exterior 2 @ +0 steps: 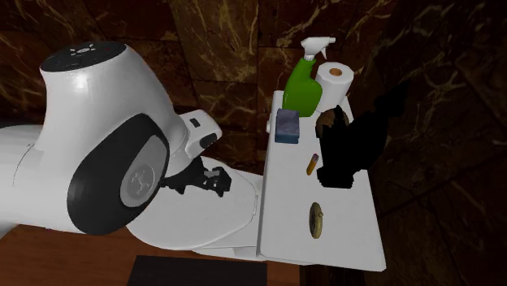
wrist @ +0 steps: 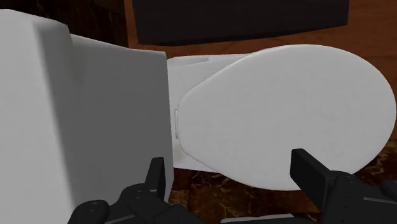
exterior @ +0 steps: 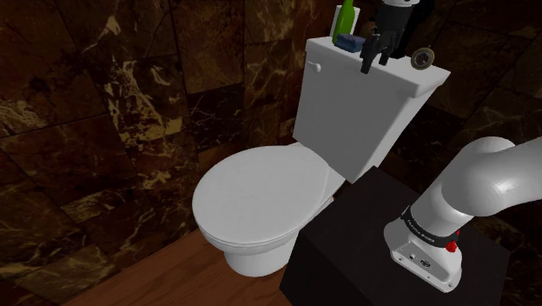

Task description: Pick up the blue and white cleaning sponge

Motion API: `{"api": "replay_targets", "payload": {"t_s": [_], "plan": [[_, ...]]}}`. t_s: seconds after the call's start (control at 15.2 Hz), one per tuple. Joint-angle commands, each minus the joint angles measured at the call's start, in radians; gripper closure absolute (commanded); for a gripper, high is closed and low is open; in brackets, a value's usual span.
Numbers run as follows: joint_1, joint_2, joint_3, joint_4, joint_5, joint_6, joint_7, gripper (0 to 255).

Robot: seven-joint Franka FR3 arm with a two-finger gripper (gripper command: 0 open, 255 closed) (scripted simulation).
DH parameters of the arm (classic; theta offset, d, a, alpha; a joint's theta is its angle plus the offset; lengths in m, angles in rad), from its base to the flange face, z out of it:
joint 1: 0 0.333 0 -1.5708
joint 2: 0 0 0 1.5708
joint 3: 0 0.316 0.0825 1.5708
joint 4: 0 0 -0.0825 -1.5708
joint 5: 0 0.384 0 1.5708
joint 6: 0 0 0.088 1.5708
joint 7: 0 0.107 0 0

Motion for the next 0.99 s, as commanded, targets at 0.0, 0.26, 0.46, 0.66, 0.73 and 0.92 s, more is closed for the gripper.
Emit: {"api": "replay_targets", "payload": {"t_s": [0.0,0.26,0.46,0.66,0.73,0.92], "plan": [[-0.007,0.067,-0.03,0.059,-0.019,0.008,-0.043,0],[-0.018,0.194,-0.086,0.19,-0.043,0.005,-0.13,0],[-0.026,0.296,-0.125,0.302,-0.05,-0.003,-0.197,0],[-0.035,0.404,-0.162,0.427,-0.047,-0.017,-0.266,0],[-0.038,0.441,-0.173,0.471,-0.044,-0.024,-0.289,0],[-0.054,0.56,-0.206,0.617,-0.026,-0.05,-0.361,0]]}}
